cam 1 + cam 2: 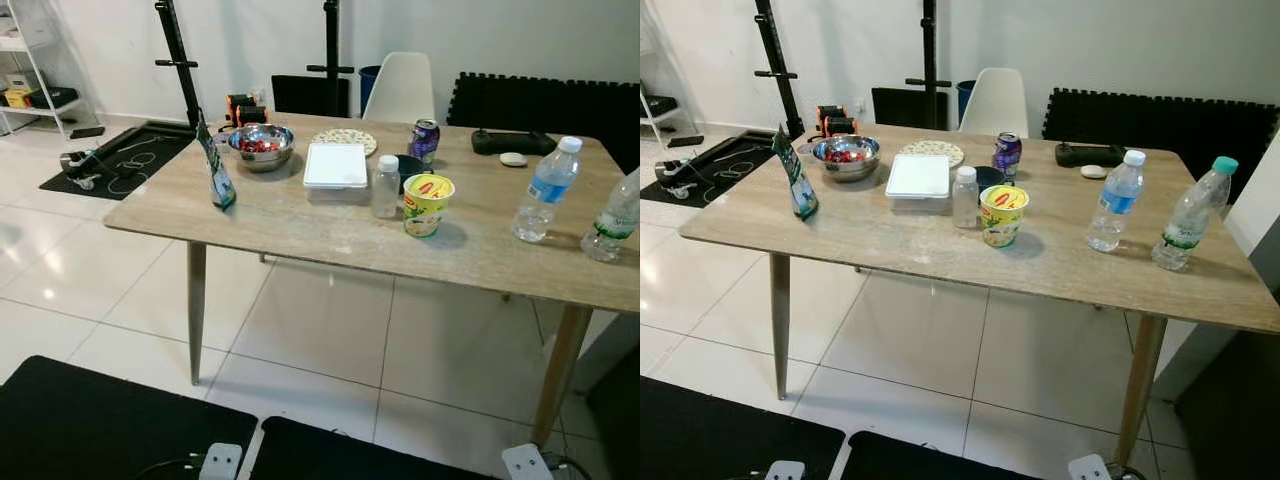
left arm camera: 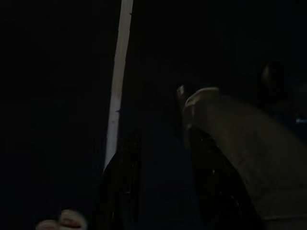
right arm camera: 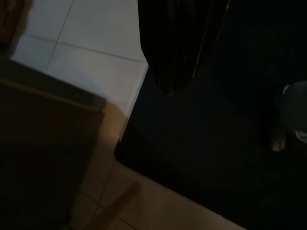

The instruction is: Restocking fridge

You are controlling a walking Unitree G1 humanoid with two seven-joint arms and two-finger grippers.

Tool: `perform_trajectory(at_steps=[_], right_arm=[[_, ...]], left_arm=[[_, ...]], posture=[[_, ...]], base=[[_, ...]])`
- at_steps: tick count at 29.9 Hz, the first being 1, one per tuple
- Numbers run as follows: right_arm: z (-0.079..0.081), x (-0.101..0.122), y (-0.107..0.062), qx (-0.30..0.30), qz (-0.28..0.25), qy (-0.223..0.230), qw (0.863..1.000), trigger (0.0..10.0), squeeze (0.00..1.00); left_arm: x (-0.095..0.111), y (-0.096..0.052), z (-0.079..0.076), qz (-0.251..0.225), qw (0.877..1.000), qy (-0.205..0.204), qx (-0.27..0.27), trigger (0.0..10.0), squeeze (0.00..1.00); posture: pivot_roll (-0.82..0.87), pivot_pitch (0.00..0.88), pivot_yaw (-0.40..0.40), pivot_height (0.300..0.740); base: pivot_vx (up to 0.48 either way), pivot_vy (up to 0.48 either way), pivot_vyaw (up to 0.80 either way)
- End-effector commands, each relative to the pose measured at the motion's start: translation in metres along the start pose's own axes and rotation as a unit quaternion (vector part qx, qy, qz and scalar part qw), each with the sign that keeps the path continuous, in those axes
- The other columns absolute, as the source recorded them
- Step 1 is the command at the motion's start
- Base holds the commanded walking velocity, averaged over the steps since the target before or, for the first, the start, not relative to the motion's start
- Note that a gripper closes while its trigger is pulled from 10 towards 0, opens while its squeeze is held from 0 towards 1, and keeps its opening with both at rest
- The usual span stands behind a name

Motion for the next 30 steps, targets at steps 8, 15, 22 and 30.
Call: perform_trajectory(at_steps=[8,15,22,30], right_arm=[[-0.036,-0.037,-0.006,-0.059,0.059,0.085,0.993,10.0,0.0],[-0.064,0.002,0.0,-0.09,0.0,0.134,0.987,10.0,0.0],[0.026,0.041,0.002,0.073,-0.05,0.117,0.989,10.0,0.0],[0.035,0.011,-0.002,0.086,-0.007,0.103,0.991,10.0,0.0]], left_arm=[[-0.003,-0.005,0.028,0.006,0.998,0.05,0.038,10.0,0.0],[-0.001,-0.023,0.096,-0.01,0.991,-0.042,0.126,10.0,0.0],[0.033,-0.001,0.022,-0.049,0.998,0.015,0.021,10.0,0.0],[0.026,0.002,-0.004,-0.042,0.999,0.011,-0.015,10.0,0.0]], posture=[[-0.03,0.0,-0.022,0.74],[-0.03,0.0,-0.006,0.74],[-0.04,0.0,0.0,0.74],[-0.04,0.0,-0.011,0.74]], base=[[0.0,0.0,0.0],[0.0,0.0,0.0],[0.0,0.0,0.0],[0.0,0.0,0.0]])
Point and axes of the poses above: a point about 5 cm out from each wrist's last joint towards the gripper, its own y axis pointing out of the wrist towards the gripper, its own x axis along the axis of the wrist's last joint, z = x × y, the point moved 3 cm from there along y, pointing out of the wrist towards the gripper, and after that the axes turned 6 degrees about y, right-handed, at the moved point
